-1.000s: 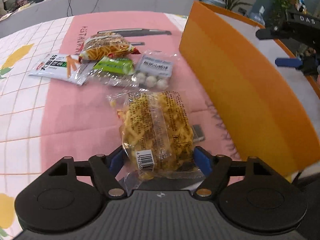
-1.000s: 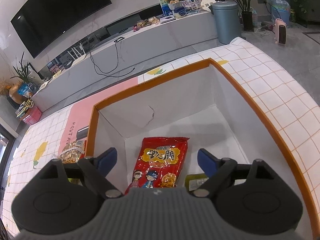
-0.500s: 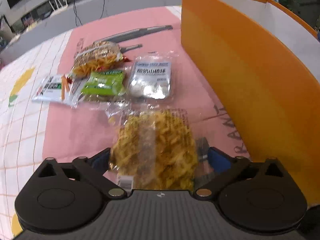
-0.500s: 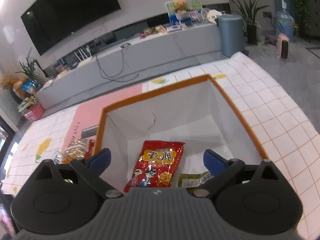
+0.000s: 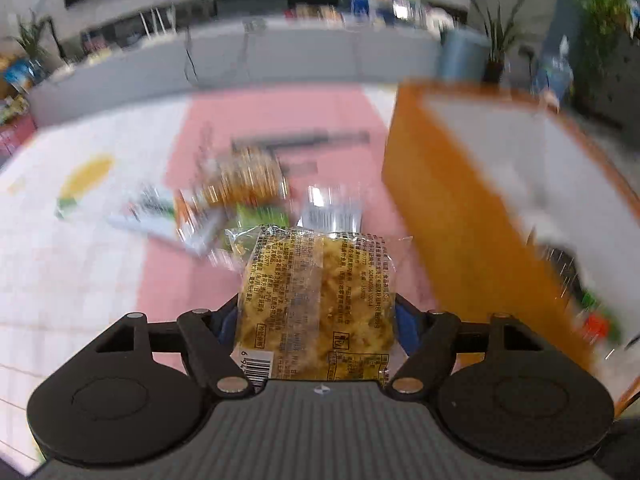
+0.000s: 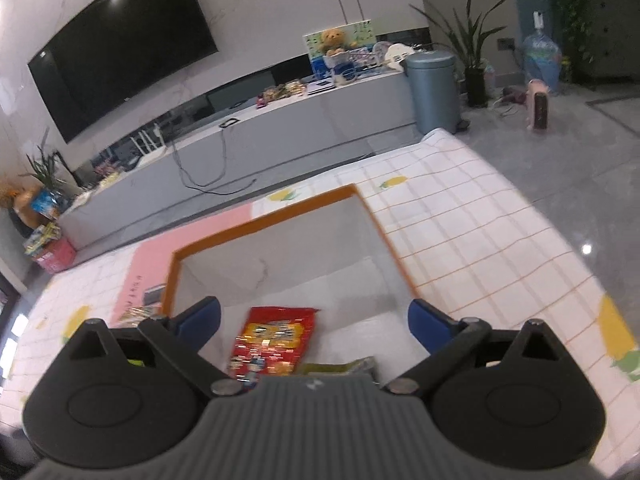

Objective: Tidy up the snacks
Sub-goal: 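Carry the yellow puff bag over the box and release it with the left gripper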

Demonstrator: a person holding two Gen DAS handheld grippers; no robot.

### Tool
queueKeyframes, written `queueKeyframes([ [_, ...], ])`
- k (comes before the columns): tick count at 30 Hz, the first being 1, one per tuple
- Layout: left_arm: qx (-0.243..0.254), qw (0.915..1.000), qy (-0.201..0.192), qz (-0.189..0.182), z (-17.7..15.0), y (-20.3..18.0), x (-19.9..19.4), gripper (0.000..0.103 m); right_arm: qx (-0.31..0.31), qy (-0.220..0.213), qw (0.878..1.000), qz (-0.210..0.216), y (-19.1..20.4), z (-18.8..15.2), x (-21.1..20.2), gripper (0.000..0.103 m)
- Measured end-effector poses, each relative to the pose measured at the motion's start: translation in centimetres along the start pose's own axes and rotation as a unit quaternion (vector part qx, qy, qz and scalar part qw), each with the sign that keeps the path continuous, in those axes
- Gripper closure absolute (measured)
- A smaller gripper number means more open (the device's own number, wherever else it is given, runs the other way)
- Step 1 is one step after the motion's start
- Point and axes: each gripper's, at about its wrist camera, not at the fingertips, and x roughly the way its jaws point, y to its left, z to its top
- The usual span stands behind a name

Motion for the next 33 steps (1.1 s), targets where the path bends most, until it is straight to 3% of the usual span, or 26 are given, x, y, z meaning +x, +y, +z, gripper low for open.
queueKeyframes([
  [4,0.02,0.9989,-0.037,-0.02,3.6,-2.0,-3.4,0.019,0.003,-0.003,1.0,-0.024,-1.3,-0.1,-0.4,0.006],
  [8,0.037,0.9955,-0.055,-0.067,7.0,-5.6,-4.3,0.019,0.002,-0.003,0.998,-0.056,-2.5,-0.1,-0.5,0.006],
  [11,0.034,0.9941,-0.035,-0.097,8.7,-8.6,-2.6,0.019,0.005,-0.002,0.997,-0.081,-3.6,-0.1,-0.4,0.006],
  [19,-0.005,0.9902,0.071,-0.12,11.6,-13.6,5.7,0.019,0.055,-0.004,0.99,-0.127,-8.3,0.1,-1.0,0.005],
  [27,-0.032,0.9871,0.114,-0.108,11.3,-16.4,10.7,0.019,0.018,0.059,0.978,-0.197,-10.2,-0.7,1.6,0.006],
  [33,-0.025,0.9849,0.129,-0.112,11.2,-17.8,12.8,0.018,0.032,0.049,0.972,-0.226,-11.0,-0.6,1.2,0.006],
])
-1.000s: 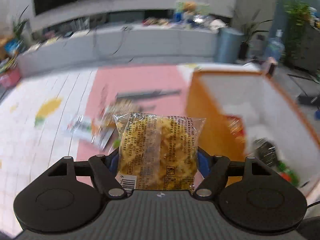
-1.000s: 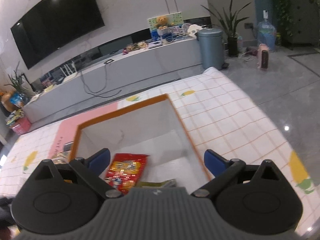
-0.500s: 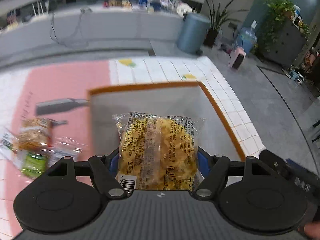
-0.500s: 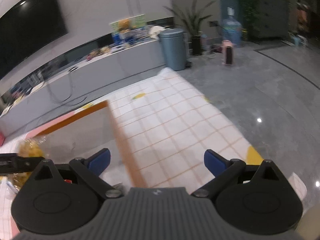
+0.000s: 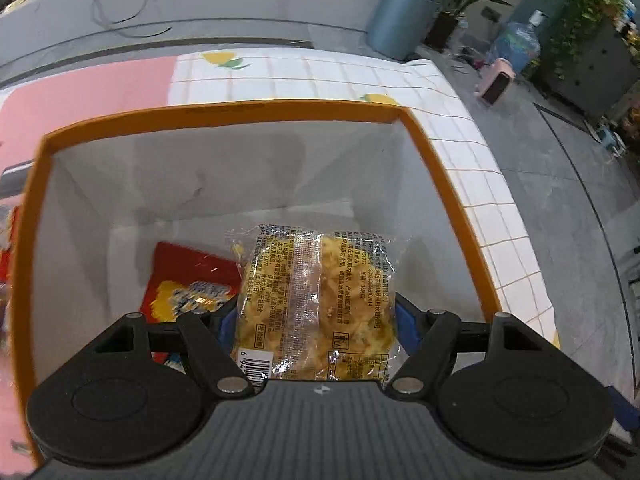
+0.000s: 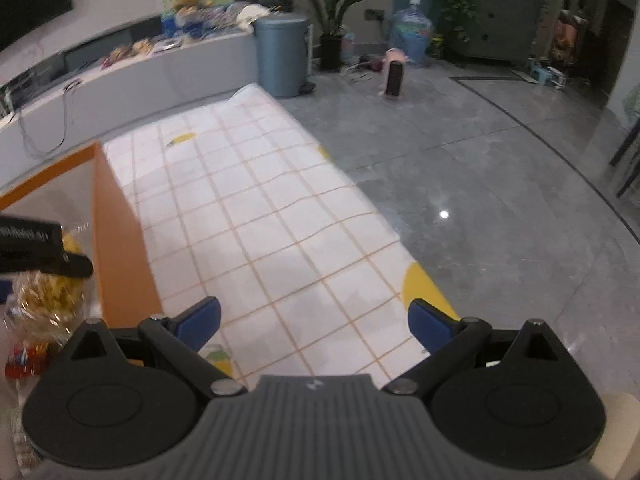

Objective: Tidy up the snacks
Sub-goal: 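Carry the yellow puff bag over the box and release it with the left gripper, then move the left gripper to the green raisin pack and grasp it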

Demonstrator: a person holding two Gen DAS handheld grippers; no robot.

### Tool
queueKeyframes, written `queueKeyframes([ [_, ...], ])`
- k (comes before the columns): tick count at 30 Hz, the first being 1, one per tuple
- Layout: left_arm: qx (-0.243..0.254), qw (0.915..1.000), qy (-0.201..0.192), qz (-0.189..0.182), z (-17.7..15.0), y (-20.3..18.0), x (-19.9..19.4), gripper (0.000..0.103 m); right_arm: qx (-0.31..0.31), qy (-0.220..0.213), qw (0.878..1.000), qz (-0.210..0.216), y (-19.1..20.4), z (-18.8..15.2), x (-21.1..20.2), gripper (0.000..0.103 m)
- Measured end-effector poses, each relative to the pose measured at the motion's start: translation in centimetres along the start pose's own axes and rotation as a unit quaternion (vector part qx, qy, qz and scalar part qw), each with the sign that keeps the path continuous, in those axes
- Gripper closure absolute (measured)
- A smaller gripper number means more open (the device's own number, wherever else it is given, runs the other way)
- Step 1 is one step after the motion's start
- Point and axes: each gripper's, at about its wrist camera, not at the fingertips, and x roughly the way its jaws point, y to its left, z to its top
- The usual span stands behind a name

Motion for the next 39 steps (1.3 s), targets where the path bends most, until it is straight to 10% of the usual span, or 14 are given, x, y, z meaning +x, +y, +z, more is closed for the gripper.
queueKeyframes([
  [11,0.013,0.9994,-0.029,-0.013,-1.0,0.0,-2.0,0.006,0.035,-0.019,0.998,0.043,-0.1,0.4,-0.7,0.007],
  [30,0.069,0.992,-0.102,0.029,-4.7,2.8,-16.3,0.007,-0.007,-0.076,0.984,0.163,6.6,0.3,-7.0,0.007],
  [39,0.049,0.9886,-0.128,0.062,-6.8,8.3,-22.3,0.007,-0.06,-0.084,0.958,0.268,12.8,-1.1,-10.7,0.015],
])
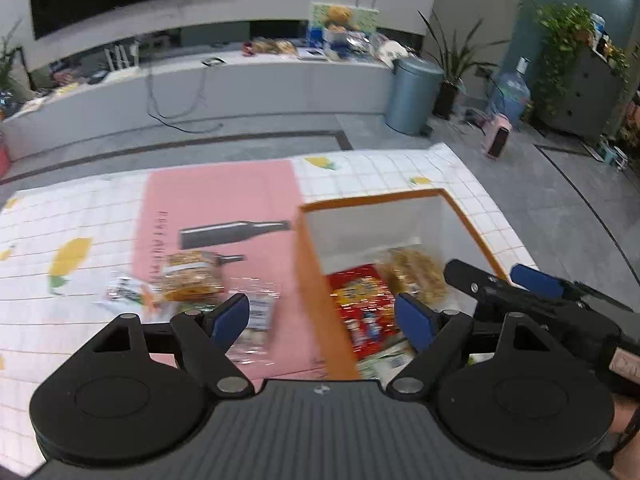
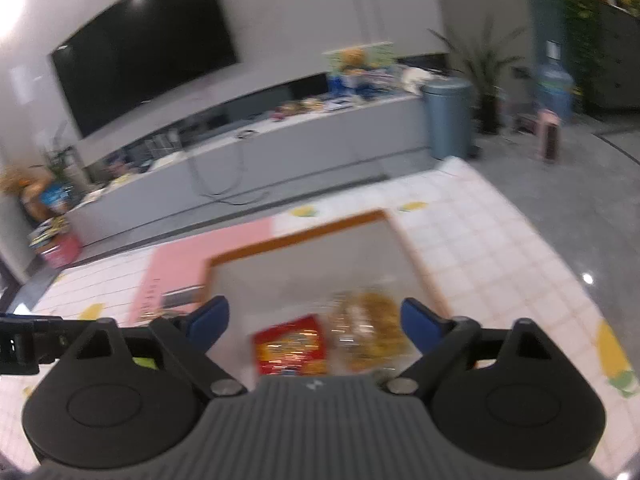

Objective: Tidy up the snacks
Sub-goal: 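Move the left gripper to the green raisin pack and grasp it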

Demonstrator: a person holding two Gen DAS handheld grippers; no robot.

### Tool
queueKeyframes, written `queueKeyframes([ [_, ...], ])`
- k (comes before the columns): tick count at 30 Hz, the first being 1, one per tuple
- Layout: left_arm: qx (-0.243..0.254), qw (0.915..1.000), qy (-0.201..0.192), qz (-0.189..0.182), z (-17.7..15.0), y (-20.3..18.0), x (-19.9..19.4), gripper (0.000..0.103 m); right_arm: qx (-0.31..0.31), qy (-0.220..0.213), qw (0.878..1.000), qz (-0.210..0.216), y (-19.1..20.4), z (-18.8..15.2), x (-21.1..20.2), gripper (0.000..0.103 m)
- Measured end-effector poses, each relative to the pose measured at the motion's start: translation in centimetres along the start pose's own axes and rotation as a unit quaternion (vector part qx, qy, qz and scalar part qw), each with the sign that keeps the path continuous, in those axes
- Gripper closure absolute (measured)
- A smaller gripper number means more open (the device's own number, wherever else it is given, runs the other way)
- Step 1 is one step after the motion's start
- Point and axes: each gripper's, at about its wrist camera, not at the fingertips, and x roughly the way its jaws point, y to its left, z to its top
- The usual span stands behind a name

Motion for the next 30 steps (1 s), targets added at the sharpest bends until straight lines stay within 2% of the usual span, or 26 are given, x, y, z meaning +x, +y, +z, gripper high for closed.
queueKeyframes([
  [5,-0.013,0.9997,-0.011,0.017,-1.7,3.5,-2.7,0.007,-0.019,-0.014,0.999,0.043,5.0,-0.4,-0.7,0.015],
  [10,-0.047,0.9985,-0.01,0.026,-3.7,7.7,-3.6,0.007,-0.038,-0.007,0.996,0.082,9.3,-1.7,-0.5,0.014],
  [14,-0.084,0.996,-0.006,0.028,-5.6,11.7,-3.3,0.007,0.004,0.005,0.991,0.133,11.2,-3.2,0.7,0.01],
  [17,-0.115,0.9927,-0.016,0.034,-7.1,14.6,-2.7,0.007,0.021,0.008,0.991,0.131,12.6,-4.4,1.9,0.01],
  [20,-0.12,0.9916,-0.035,0.032,-8.0,16.6,-1.6,0.006,0.02,0.011,0.992,0.12,13.8,-5.2,3.1,0.01],
  [25,-0.091,0.9942,-0.057,0.004,-8.7,18.2,1.9,0.006,-0.003,0.009,0.996,0.092,15.1,-6.7,5.0,0.008],
  [28,-0.077,0.9954,-0.056,-0.006,-8.8,18.1,5.1,0.006,0.024,0.008,0.995,0.094,14.4,-7.2,6.1,0.008],
  [30,-0.049,0.9976,-0.049,-0.007,-8.8,17.2,7.1,0.006,0.035,0.006,0.995,0.097,13.8,-6.7,6.6,0.008],
])
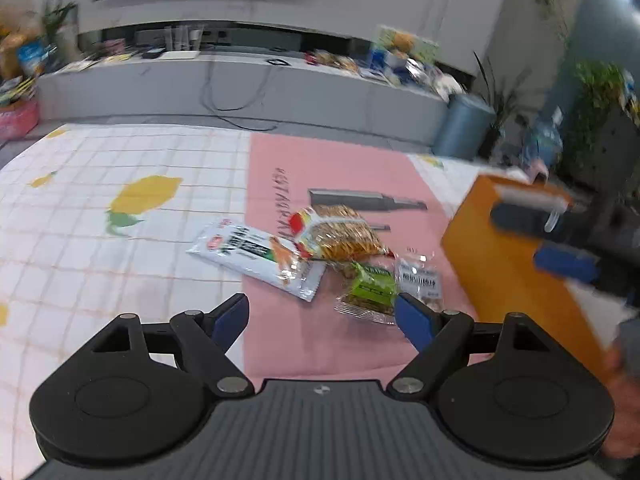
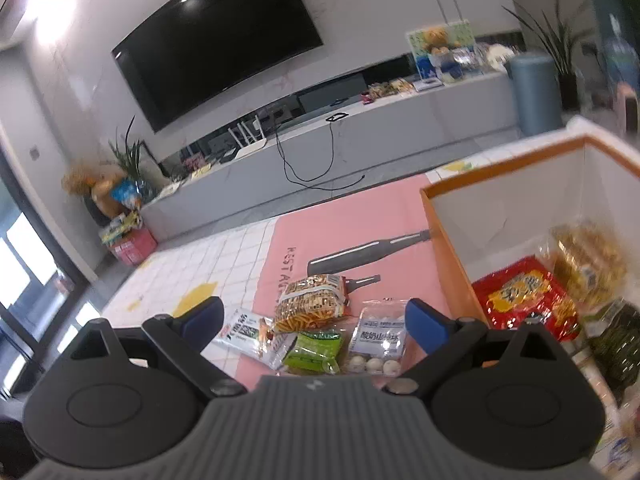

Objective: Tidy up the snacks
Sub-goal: 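Move the left gripper to the green raisin pack and grasp it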

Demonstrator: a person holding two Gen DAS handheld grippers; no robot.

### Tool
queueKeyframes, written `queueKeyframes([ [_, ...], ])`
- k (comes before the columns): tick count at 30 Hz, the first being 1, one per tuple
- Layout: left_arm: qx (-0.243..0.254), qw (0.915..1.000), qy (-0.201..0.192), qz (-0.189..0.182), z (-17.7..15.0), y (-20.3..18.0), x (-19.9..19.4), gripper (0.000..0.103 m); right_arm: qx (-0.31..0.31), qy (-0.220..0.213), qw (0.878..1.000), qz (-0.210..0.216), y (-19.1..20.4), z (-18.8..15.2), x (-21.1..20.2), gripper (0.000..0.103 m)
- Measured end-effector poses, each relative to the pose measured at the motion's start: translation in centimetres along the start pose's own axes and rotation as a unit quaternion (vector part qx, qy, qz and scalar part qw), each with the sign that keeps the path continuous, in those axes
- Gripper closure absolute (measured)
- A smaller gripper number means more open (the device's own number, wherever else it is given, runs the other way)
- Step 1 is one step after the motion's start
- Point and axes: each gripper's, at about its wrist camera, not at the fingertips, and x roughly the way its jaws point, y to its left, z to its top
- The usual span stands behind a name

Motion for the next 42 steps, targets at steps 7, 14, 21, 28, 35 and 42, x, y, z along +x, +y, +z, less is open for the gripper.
queueKeyframes([
  [7,0.057,0.9973,0.045,0.002,-0.1,-3.0,6.6,0.006,0.023,-0.01,1.0,0.005,-2.0,1.8,1.0,0.008],
  [14,0.03,0.9974,0.064,-0.015,0.8,-3.1,10.1,0.005,0.015,0.001,1.0,0.008,-3.0,2.5,1.4,0.008],
  [21,0.002,0.9978,0.059,-0.029,0.3,-2.7,11.0,0.021,0.015,0.009,1.0,0.0,-3.6,2.2,1.9,0.008],
  [28,-0.017,0.9972,0.071,-0.017,-0.3,-0.8,9.0,0.046,0.0,0.016,1.0,-0.01,-3.3,1.5,2.3,0.008],
  [35,-0.048,0.9963,0.071,-0.002,-2.2,1.4,6.0,0.047,-0.001,0.015,1.0,-0.013,-2.3,1.0,1.5,0.008],
  [42,-0.078,0.9952,0.059,0.011,-4.4,4.0,3.3,0.047,-0.019,0.02,0.999,-0.017,-0.3,-0.9,1.3,0.008],
])
